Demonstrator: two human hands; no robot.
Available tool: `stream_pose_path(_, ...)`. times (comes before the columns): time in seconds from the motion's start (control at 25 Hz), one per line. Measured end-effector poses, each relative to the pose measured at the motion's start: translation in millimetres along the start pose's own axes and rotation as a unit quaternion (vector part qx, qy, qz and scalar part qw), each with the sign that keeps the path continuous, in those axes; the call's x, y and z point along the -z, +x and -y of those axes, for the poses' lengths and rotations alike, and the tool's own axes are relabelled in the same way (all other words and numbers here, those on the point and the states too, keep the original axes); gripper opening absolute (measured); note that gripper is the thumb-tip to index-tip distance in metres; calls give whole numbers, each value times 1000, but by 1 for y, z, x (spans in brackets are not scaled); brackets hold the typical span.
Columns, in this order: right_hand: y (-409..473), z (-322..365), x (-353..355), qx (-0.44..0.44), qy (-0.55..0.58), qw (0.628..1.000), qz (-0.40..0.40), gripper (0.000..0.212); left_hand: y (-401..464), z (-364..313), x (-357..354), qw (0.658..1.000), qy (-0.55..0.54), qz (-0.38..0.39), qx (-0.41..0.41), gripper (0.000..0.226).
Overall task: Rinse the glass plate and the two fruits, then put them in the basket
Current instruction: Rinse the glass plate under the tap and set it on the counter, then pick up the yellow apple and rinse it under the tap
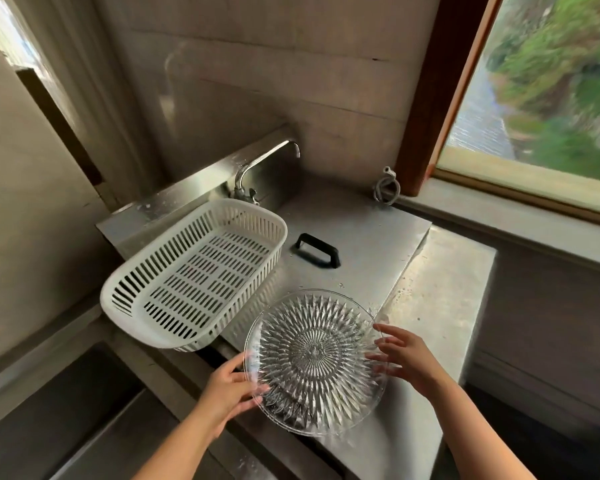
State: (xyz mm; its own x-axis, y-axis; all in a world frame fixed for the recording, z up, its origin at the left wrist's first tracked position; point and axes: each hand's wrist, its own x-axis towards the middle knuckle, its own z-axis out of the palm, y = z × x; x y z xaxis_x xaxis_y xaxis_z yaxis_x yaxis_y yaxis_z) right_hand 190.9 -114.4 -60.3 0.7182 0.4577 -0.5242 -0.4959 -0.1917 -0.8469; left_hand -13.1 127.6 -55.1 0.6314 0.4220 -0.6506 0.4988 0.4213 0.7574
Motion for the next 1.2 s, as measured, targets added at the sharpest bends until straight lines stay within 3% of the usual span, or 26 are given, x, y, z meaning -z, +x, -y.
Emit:
stream_pose_path(0.16, 0, 4, 1, 0, -25, 1000, 1, 38, -5, -1, 2, 1000, -8, 9, 4, 79)
stream_pose_path(0.48, -27, 47, -3, 75, -139, 985, -74, 40, -36, -35, 45, 998, -2, -24, -51, 59)
stream_pose_path(0.68, -53, 76, -88, 117, -201, 970, 73, 38, -80, -44, 66, 994, -13, -40, -102, 52)
stream_pose_path(0.88, -77, 61, -218, 110, -262, 925, 252, 38, -150, -17, 119, 984, -35, -130, -120, 50)
stream_pose_path(1.04, -107, 21, -329, 119, -343, 843, 397, 39, -229, 32, 178, 951, -101, -266, -120, 47)
stream_pose_path(1.2, -168, -28, -438, 127, -403, 737, 527, 41, -325, 112, 226, 885, -201, -407, -109, 45)
